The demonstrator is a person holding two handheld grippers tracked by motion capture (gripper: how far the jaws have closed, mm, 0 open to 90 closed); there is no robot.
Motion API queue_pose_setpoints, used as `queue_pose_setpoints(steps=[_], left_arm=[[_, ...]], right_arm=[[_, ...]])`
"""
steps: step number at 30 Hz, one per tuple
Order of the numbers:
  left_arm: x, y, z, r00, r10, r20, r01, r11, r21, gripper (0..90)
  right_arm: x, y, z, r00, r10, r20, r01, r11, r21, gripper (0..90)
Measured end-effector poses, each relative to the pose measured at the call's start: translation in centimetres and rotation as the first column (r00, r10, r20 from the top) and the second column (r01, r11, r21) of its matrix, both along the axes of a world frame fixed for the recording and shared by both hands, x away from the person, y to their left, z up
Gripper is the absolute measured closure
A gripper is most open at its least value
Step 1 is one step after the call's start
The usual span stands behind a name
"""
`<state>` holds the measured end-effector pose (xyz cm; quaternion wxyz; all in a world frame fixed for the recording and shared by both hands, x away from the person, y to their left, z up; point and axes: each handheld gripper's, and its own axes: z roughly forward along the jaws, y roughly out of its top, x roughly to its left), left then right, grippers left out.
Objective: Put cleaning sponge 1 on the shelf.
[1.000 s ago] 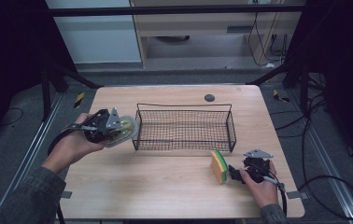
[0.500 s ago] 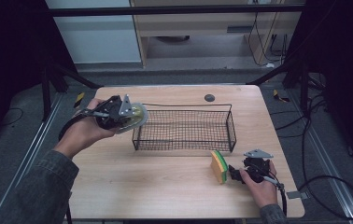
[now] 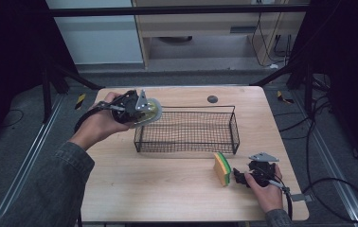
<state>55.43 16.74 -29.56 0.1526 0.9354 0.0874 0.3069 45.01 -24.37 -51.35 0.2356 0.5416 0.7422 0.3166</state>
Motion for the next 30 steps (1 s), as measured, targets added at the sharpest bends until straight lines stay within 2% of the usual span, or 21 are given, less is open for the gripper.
queue_pose_setpoints(steps=[11,15,21,30], left_arm=[[0.8,-2.0,-0.5,0.9996,-0.029,0.001,0.029,0.9994,0.017,71.0],[0.7,-2.9,-0.9,0.9983,-0.054,0.021,0.053,0.9979,0.036,71.0],[1.0,-3.6,-1.4,0.9978,-0.067,0.006,0.066,0.9968,0.045,71.0],[1.6,-3.8,-2.9,0.9954,-0.095,-0.013,0.095,0.9928,0.072,71.0]], right_arm=[[0.0,0.0,0.0,1.0000,0.001,0.000,-0.001,1.000,0.000,0.9],[0.0,0.0,0.0,1.0000,0.001,-0.001,-0.001,1.000,0.000,0.8],[0.0,0.0,0.0,1.0000,0.002,-0.002,-0.002,1.000,0.000,0.8],[0.0,0.0,0.0,1.0000,0.003,0.000,-0.003,1.000,-0.001,0.8]])
